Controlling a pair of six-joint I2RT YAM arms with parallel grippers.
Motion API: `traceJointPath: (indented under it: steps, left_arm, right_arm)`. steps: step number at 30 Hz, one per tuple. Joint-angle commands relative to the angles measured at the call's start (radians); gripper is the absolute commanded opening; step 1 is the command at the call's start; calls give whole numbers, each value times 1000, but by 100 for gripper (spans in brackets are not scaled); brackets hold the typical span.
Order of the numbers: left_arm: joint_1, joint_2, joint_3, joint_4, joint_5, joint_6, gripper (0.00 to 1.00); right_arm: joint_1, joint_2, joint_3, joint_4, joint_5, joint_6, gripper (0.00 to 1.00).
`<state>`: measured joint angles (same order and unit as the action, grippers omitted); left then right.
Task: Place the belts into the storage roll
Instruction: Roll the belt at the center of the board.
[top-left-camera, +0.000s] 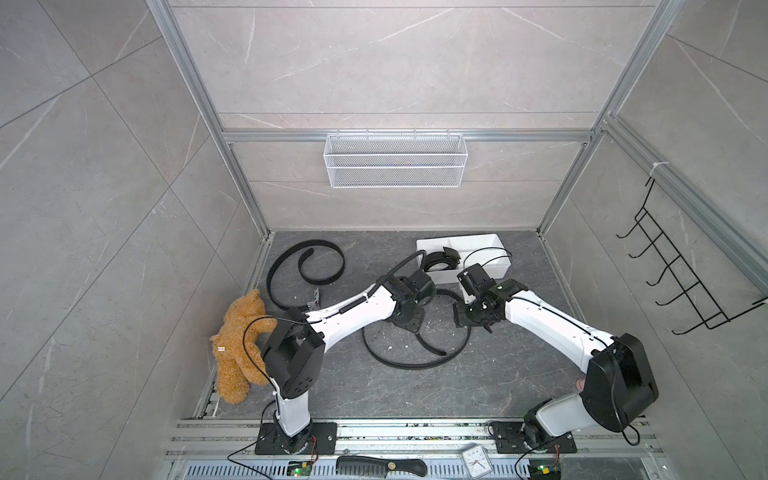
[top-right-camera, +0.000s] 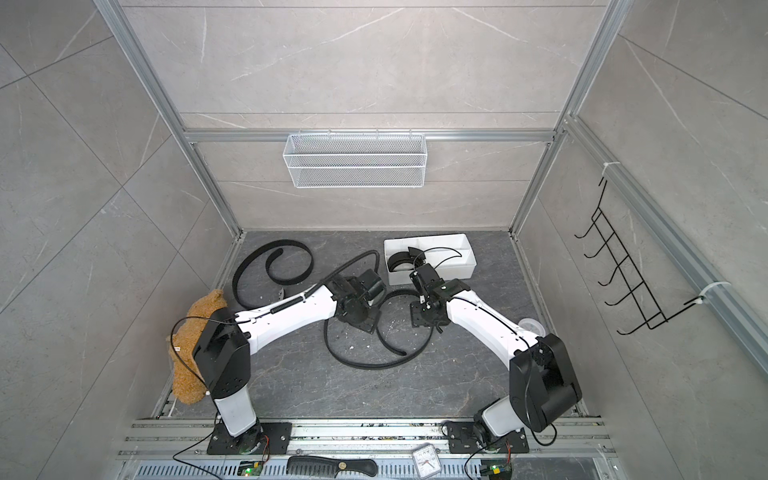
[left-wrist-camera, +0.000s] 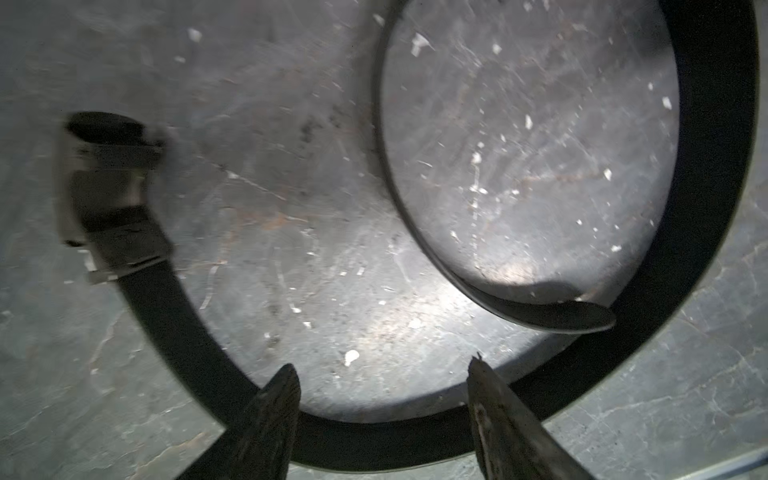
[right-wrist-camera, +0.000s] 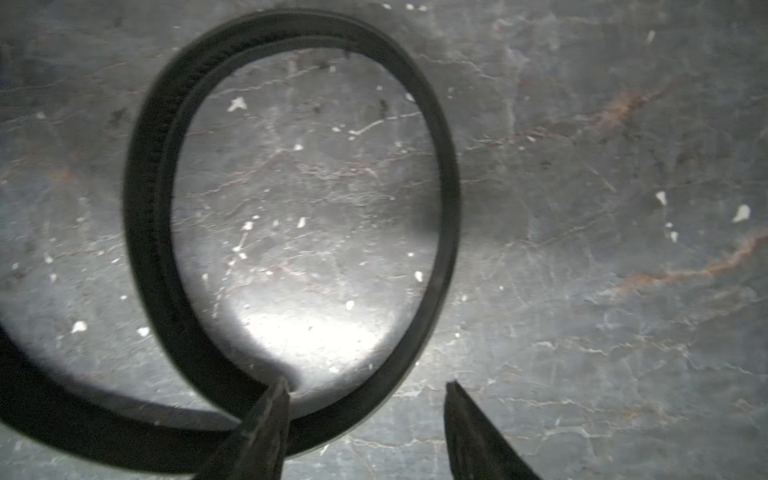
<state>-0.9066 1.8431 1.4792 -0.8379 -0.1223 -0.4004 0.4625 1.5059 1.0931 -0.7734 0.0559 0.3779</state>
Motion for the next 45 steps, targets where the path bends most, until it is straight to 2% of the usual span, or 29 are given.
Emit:
traceJointPath:
  steps: [1,4,8,14,18,21,24,26,31,36,38,40,43,45]
  left_arm:
    - [-20,26,-13,61,71,-23,67]
    - [-33,39,-21,77,73,-60,72]
    - [-52,60,-30,95,62,-133,74]
    - [-73,116,-53,125,97,-356,73]
    - [-78,160,-64,174,110,-455,70]
    - [-78,193,-55,210,109,-486,62]
    - [-78,232,-32,218,103,-495,48]
    - [-78,246,-29,236,101,-506,34]
    - [-78,265,-11,290,115,-548,13]
    - [-77,293,34,312,138,-594,8]
    - [-78,302,43,322,153,-597,9]
    - [-80,307,46,325,184,-593,18]
    - [-79,273,23,310,192,-581,54]
    - [-78,214,-14,298,174,-570,70]
  right_arm:
    - [-58,40,-26,34,-34,1,60]
    - [-97,87,-29,73,-59,-12,60]
    - [-123,122,-46,118,-57,-17,60]
    - [-152,143,-67,162,-80,-35,59]
    - [-155,190,-70,189,-96,-43,54]
    - [-161,228,-78,201,-126,-36,42]
    - [-162,214,-108,211,-155,-4,23]
    - [-160,184,-139,206,-180,25,10]
    - [-154,67,-299,284,-287,163,1]
    - [-59,-52,-444,377,-326,372,1]
    - [3,-95,-470,402,-327,447,5]
    - [56,-104,-457,380,-326,479,19]
    - [81,-142,-411,253,-251,453,39]
    - [81,-182,-384,168,-187,418,47]
